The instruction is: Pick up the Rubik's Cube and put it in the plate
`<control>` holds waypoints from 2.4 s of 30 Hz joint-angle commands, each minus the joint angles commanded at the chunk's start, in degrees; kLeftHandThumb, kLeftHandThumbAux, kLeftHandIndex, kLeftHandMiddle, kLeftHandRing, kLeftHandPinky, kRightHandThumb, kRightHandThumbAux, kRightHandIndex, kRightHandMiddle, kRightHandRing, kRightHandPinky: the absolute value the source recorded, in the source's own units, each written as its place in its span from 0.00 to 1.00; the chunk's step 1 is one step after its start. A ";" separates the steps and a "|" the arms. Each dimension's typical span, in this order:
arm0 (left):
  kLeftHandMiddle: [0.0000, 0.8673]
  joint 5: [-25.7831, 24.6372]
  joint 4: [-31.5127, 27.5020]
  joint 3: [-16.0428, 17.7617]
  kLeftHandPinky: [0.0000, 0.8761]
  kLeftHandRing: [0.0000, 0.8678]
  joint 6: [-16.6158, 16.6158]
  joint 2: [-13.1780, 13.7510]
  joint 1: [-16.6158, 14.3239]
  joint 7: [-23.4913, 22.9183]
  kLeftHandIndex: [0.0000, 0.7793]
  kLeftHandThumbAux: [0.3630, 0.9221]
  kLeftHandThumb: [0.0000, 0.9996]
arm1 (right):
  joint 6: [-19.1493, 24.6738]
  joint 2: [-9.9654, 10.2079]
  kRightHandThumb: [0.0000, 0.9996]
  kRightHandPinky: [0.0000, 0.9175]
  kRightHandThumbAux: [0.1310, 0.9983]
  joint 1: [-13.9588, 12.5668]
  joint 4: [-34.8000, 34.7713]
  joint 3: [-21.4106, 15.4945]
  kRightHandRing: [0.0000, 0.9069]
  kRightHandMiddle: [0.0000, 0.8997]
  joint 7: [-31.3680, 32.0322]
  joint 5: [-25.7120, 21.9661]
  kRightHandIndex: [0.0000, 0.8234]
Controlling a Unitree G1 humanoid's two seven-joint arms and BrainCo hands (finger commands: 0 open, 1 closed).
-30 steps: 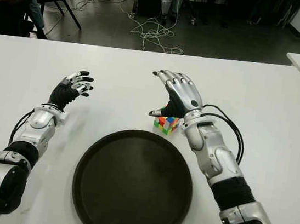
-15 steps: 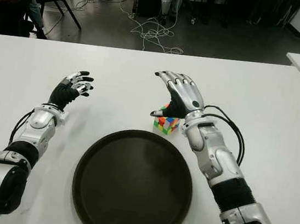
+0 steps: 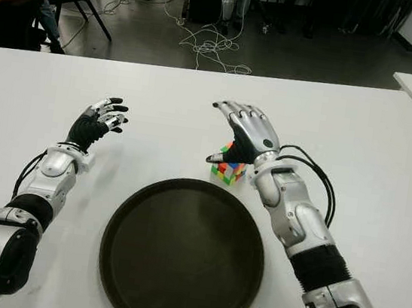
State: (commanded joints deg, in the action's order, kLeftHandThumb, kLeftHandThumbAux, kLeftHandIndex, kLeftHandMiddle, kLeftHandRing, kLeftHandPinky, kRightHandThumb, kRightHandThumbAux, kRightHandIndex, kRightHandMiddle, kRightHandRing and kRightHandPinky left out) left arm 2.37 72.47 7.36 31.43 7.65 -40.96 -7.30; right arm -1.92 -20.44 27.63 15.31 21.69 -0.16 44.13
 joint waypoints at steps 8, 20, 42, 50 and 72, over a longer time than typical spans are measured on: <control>0.30 -0.32 -0.12 0.23 0.42 0.35 -0.20 -0.16 0.04 -0.03 0.27 0.51 0.20 | -0.18 0.18 0.00 0.11 0.71 1.85 4.79 0.80 0.16 0.18 0.03 -0.14 0.16; 0.29 -0.29 -0.03 0.33 0.41 0.34 -0.67 -0.35 -0.19 0.05 0.26 0.51 0.20 | -0.40 1.16 0.00 0.14 0.72 4.51 12.68 1.20 0.18 0.19 -2.05 -0.32 0.16; 0.30 0.29 -0.05 -0.11 0.42 0.35 -0.60 -0.25 -0.11 0.93 0.26 0.54 0.19 | -1.42 2.12 0.00 0.11 0.74 8.20 23.09 2.94 0.17 0.18 -5.63 -0.72 0.15; 0.28 0.03 -0.06 -0.05 0.43 0.34 -0.56 -0.19 -0.10 0.42 0.24 0.51 0.18 | -3.02 2.03 0.00 0.16 0.77 8.65 24.49 3.10 0.20 0.20 -6.46 -1.05 0.17; 0.28 -0.22 -0.05 0.19 0.42 0.33 -0.60 -0.24 -0.12 0.04 0.25 0.54 0.19 | -3.59 2.50 0.00 0.20 0.78 10.39 29.92 3.68 0.24 0.23 -9.08 -0.73 0.20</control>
State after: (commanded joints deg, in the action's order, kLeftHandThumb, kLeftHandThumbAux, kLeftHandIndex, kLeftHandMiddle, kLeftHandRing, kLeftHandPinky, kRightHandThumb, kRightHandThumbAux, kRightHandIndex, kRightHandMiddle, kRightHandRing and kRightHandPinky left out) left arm 2.15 72.42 7.55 30.83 7.41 -41.08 -7.26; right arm -5.51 -17.94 38.01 45.23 25.37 -9.24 43.41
